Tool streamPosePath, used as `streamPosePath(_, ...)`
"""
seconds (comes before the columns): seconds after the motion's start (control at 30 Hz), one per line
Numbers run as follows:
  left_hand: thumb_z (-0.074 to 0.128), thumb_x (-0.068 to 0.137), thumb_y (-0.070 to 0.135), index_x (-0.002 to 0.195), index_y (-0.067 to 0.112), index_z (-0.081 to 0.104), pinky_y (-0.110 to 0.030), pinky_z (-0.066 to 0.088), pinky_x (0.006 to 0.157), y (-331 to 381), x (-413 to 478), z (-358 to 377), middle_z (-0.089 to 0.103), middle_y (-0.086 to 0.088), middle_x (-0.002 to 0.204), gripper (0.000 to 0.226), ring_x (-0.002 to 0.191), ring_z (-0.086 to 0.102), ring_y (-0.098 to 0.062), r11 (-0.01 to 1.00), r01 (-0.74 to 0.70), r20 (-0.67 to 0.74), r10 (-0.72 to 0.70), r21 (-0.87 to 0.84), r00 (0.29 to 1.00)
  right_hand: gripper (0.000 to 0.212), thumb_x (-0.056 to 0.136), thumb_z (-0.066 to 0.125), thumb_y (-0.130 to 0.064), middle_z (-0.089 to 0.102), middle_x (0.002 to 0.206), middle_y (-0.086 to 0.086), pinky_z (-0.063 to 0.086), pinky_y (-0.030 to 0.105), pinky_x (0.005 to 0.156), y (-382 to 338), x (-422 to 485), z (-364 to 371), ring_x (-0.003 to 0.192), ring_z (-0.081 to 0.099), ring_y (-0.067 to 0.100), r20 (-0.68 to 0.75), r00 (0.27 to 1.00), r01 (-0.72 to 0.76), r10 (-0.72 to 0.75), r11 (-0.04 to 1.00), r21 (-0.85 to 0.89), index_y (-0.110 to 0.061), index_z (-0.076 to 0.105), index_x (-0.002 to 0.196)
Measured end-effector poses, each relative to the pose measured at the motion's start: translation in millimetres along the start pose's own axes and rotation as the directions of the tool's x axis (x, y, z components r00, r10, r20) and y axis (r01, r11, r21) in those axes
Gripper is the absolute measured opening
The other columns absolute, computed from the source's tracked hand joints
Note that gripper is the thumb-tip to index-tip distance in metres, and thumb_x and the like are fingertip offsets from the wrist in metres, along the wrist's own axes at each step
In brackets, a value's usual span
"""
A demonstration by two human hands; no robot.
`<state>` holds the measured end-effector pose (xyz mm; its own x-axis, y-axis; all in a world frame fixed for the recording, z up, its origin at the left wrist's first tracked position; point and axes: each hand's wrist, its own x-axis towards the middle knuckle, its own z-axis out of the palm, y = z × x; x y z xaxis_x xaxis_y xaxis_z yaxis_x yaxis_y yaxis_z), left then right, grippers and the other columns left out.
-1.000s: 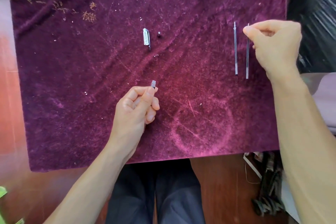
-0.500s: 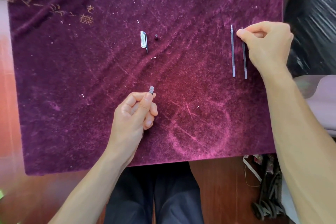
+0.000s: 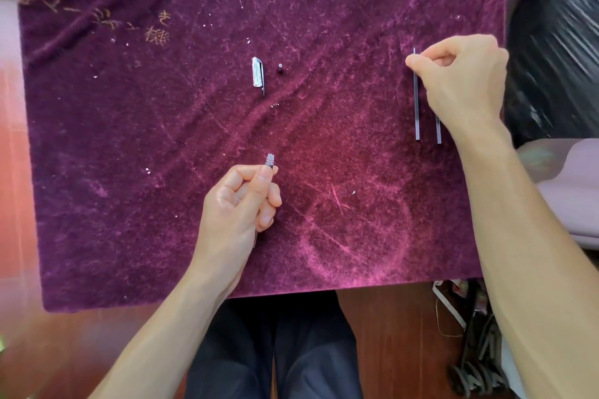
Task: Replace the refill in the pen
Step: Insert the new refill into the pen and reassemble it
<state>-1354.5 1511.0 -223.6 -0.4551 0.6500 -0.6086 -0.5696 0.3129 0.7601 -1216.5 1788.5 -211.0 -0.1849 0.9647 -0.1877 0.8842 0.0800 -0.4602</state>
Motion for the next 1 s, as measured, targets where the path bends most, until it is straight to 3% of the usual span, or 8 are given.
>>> streamPosePath(0.3, 0.068, 0.091, 0.045, 0.098, 0.019, 0.069, -0.019, 0.038, 0.05, -2.6, -1.5, 0.3, 0.064, -0.004, 0.074, 0.027, 0.051, 0.045, -0.007, 1.0, -0.007, 0.007, 0.007, 0.006, 1.0, 0.015, 0.093, 0.075, -0.029, 0.077, 0.086, -0.001, 0.061, 0.044, 0.095, -7.2, -1.9, -0.4, 0.09, 0.078, 0.023, 0.01, 0.999, -0.035, 0.035, 0.999, -0.017, -0.018, 0.085, 0.094)
streamPosePath(0.47, 0.067, 0.09, 0.044, 0.099, 0.017, 0.069, -0.021, 0.037, 0.051, -1.3, -1.6, 1.9, 0.064, -0.006, 0.075, 0.028, 0.051, 0.045, -0.007, 1.0, -0.01, 0.007, 0.01, -0.003, 1.0, 0.02, 0.092, 0.071, -0.023, 0.076, 0.078, 0.002, 0.06, 0.036, 0.092, -13.1, -0.6, -3.4, 0.08, 0.074, 0.021, 0.019, 0.999, -0.035, 0.035, 0.999, 0.001, -0.011, 0.083, 0.081)
streamPosePath(0.53, 0.067, 0.092, 0.043, 0.098, 0.019, 0.069, -0.021, 0.038, 0.051, -0.6, -1.3, 1.3, 0.064, -0.005, 0.076, 0.025, 0.051, 0.045, -0.007, 1.0, -0.015, 0.012, 0.014, 0.007, 1.0, 0.019, 0.088, 0.072, -0.025, 0.08, 0.079, 0.004, 0.061, 0.032, 0.083, -17.4, -1.9, -5.9, 0.078, 0.075, 0.019, 0.033, 0.999, -0.031, 0.028, 0.996, 0.085, -0.011, 0.084, 0.082)
streamPosePath(0.6, 0.066, 0.094, 0.042, 0.097, 0.021, 0.07, -0.02, 0.038, 0.051, 0.7, -1.0, 0.1, 0.065, -0.005, 0.075, 0.021, 0.051, 0.045, -0.007, 1.0, -0.023, 0.009, 0.023, 0.01, 1.0, 0.015, 0.085, 0.074, -0.029, 0.08, 0.074, -0.006, 0.063, 0.028, 0.073, -23.8, -5.2, -7.3, 0.07, 0.073, 0.005, 0.076, 0.996, -0.056, 0.04, 0.972, 0.226, -0.02, 0.084, 0.077)
streamPosePath(0.7, 0.066, 0.093, 0.042, 0.099, 0.019, 0.07, -0.019, 0.039, 0.051, 1.8, -0.3, -1.5, 0.065, -0.003, 0.074, 0.024, 0.051, 0.045, -0.006, 1.0, -0.028, -0.015, 0.028, 0.004, 1.0, 0.016, 0.082, 0.076, -0.033, 0.075, 0.063, -0.018, 0.048, 0.01, 0.052, -35.0, -18.7, -5.8, 0.055, 0.064, -0.009, 0.15, 0.988, -0.103, 0.042, 0.901, 0.422, -0.03, 0.08, 0.067)
streamPosePath(1.0, 0.062, 0.1, 0.031, 0.094, 0.021, 0.069, -0.019, 0.039, 0.05, -0.2, -5.5, -11.2, 0.064, -0.003, 0.074, 0.014, 0.051, 0.044, -0.008, 0.999, -0.027, -0.039, 0.029, 0.047, 0.999, 0.017, 0.089, 0.077, -0.036, 0.081, 0.08, -0.005, 0.042, 0.014, 0.052, -56.7, -83.0, 27.1, 0.059, 0.062, 0.002, 0.38, 0.921, -0.342, 0.087, 0.649, 0.68, -0.029, 0.085, 0.076)
